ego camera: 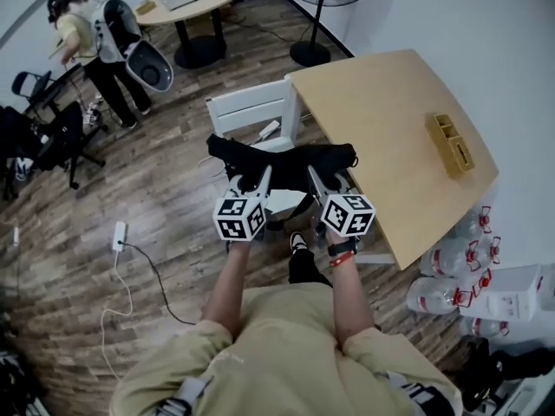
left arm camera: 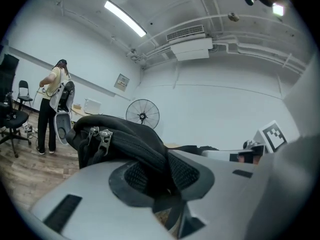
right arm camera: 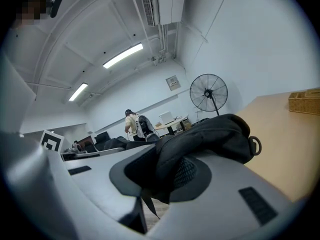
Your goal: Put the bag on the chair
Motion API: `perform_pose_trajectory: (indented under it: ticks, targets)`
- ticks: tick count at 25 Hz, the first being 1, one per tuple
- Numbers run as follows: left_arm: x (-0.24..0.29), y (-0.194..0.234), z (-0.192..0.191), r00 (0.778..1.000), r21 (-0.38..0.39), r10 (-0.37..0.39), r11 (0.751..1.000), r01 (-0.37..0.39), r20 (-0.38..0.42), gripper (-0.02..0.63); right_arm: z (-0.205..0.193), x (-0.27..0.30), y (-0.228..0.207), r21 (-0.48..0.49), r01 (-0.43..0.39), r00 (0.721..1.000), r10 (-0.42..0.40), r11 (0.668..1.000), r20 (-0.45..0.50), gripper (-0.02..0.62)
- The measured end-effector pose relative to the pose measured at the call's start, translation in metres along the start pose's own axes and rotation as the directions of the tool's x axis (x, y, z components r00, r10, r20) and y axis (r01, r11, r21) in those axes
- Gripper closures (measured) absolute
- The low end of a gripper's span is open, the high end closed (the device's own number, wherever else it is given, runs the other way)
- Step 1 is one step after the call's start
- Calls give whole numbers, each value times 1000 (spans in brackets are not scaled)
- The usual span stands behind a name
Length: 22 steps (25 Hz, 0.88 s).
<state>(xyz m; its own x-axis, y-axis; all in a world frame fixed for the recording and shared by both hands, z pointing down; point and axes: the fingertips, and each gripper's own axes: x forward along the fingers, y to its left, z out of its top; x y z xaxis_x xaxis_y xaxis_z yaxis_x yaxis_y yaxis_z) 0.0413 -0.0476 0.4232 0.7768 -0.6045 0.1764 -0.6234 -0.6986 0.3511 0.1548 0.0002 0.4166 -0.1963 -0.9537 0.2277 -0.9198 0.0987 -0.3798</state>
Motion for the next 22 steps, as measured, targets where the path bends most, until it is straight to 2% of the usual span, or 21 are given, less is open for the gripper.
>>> perform_pose_trajectory:
  ticks: [7,14,18,22]
  targets:
    - [56,35,5,984,-71,178,982,-177,5,500,17,77,-41,5,-147,982,146,989,-116,517]
    - [75,68,-9,944,-149,329,932,-331,-38,499,4,132,-56,40,-254,938,256,966,-234,515]
    - [77,83,-26,917,-211,389,893,-399,-87,499,-14,153,-61,81,-281,908,293,956,-299,515]
    - [76,105,-49,904,-243,401,871,-426,-149,499,-44,170,-63,132,-259,892,290,957,-348,514]
